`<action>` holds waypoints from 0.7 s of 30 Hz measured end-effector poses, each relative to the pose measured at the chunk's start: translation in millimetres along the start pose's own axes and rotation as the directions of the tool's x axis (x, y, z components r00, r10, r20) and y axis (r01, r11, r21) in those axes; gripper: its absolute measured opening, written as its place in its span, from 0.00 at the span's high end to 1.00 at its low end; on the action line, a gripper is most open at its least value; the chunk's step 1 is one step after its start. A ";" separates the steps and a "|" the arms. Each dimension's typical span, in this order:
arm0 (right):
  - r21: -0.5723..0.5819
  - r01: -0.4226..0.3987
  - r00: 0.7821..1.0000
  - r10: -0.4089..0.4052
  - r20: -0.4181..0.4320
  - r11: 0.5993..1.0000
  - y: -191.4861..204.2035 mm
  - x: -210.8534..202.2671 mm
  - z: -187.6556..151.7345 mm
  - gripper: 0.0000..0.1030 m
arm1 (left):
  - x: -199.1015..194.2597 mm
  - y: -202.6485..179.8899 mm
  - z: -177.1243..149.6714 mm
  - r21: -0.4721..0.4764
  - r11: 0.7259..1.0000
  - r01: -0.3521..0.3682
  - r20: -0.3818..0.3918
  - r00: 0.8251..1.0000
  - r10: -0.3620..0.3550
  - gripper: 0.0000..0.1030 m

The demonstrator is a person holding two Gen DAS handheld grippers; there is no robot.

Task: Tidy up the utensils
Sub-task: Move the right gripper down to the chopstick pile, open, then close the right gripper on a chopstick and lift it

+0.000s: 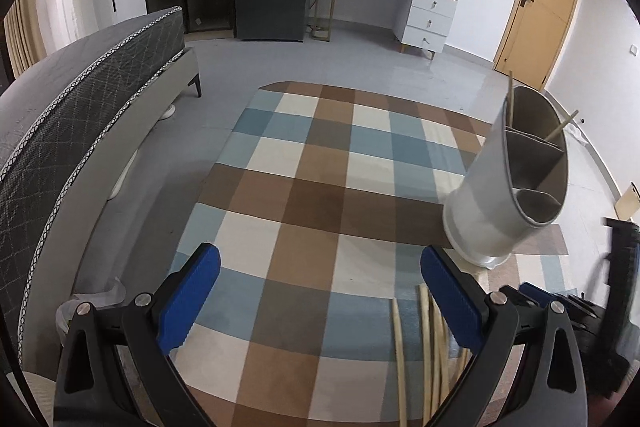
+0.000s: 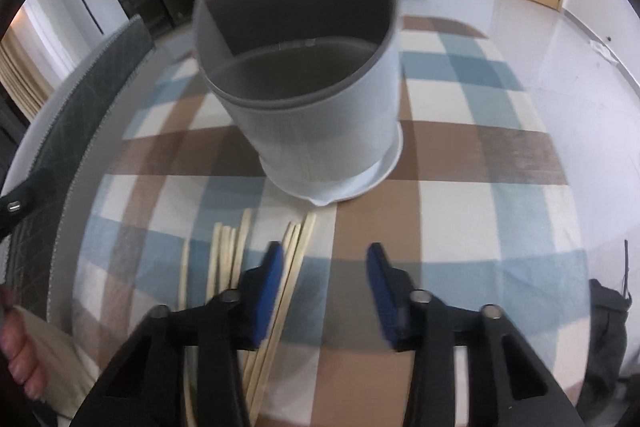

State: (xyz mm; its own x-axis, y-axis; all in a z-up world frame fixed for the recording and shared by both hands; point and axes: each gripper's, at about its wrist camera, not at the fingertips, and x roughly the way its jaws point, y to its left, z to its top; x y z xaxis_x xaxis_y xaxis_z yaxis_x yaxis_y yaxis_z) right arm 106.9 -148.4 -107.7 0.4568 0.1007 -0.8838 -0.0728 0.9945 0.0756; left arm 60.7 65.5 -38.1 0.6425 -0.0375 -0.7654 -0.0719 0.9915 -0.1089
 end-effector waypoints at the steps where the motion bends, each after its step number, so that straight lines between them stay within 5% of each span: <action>1: -0.012 0.023 1.000 -0.023 -0.005 1.000 3.1 5.9 1.7 0.75 | 1.1 2.1 0.7 -0.004 1.000 0.000 -0.002 1.000 0.000 0.05; 21: -0.109 0.130 0.990 -0.135 -0.041 0.986 27.6 27.1 -5.5 0.87 | 6.2 9.0 8.7 -0.019 0.999 -0.033 0.008 0.999 0.034 0.05</action>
State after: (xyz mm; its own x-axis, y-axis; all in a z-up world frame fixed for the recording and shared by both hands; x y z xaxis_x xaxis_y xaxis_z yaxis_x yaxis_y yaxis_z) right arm 112.4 -118.4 -132.1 0.4262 -0.0354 -0.9039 -0.1095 0.9899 -0.0904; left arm 70.7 75.4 -38.4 0.6457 -0.0031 -0.7636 -0.1077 0.9896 -0.0951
